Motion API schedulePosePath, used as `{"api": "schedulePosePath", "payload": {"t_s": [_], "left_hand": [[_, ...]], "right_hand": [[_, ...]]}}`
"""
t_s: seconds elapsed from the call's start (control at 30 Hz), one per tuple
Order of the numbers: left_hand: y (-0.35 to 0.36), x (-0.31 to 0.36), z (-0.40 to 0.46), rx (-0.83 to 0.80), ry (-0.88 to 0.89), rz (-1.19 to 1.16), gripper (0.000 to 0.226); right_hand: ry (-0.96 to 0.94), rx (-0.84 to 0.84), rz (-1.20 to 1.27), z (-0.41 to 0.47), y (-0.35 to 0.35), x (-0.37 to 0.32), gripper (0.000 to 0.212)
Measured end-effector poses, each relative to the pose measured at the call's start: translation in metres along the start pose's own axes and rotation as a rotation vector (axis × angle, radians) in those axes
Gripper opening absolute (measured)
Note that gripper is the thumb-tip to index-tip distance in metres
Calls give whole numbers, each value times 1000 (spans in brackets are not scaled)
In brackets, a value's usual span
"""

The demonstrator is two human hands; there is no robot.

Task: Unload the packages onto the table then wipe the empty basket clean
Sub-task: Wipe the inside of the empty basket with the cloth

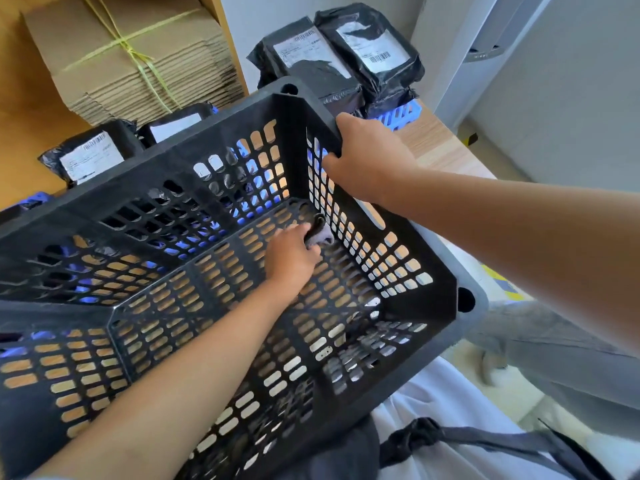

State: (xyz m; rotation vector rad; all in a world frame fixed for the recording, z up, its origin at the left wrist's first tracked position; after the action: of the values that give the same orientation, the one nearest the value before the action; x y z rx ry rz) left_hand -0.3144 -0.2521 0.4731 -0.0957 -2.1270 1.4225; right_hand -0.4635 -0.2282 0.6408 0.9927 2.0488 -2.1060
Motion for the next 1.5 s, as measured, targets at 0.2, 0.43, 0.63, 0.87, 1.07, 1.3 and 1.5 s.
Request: {"api": "schedulePosePath", "payload": {"t_s": [0.2,0.43,0.63,0.87,1.07,1.3,1.5], "left_hand": [[55,5,-6,23,223,217,39],[52,20,-27,-37,399,298,27],[70,28,-84,-507,529,143,26],[64,26,-70,-816,284,-47,38],[22,-4,-46,-911,170,-127,15],[-37,-47,33,38,10,110,28],[-13,-39,51,-30,31,360,21]], "right_hand": [[-7,1,1,1,1,0,13],[0,-6,-23,0,0,-2,13],[-14,4,-52,0,0,-3,15],[-22,9,-74,-1,-1,-4,16],[-49,28,-157,-2,1,-4,18],[-59,40,-217,-1,2,-4,21],[-62,45,-219,1,3,-2,20]]}}
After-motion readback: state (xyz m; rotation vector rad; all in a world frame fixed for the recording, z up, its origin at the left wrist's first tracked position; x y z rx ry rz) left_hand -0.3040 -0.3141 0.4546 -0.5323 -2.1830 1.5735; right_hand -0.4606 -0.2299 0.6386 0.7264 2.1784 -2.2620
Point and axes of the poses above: each hand's wrist, its own z-axis towards the middle knuckle, its own y-axis out of the palm, x = y × z, the point moved 2 cm from there along z, towards the middle knuckle, and after that the axes turned 2 degrees about -y, right-handed, at the moved point
